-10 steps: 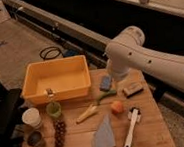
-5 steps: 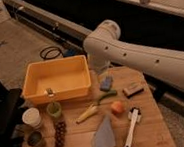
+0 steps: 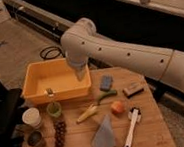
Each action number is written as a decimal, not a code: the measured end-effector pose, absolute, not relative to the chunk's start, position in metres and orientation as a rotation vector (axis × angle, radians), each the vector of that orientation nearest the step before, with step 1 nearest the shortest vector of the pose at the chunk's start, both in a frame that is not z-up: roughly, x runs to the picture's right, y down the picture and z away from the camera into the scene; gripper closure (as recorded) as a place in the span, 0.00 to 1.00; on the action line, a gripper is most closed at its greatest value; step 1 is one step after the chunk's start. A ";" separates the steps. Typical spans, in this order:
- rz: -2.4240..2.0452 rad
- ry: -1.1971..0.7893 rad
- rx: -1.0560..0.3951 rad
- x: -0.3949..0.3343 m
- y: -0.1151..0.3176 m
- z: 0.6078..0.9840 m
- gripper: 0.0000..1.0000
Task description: Place fork in metal cup
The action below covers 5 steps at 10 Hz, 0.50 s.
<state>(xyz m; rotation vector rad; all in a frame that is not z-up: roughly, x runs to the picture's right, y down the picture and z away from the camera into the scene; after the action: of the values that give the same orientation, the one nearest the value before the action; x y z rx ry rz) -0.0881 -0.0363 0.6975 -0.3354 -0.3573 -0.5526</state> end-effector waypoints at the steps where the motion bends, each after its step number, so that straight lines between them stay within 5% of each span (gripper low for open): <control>1: -0.609 -0.386 -0.331 -0.119 -0.034 0.699 0.35; 5: -0.639 -0.398 -0.327 -0.132 -0.033 0.700 0.35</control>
<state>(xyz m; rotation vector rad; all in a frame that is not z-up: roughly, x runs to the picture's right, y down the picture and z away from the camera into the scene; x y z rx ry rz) -0.1320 -0.0325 0.6999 -0.3266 -0.3978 -0.6392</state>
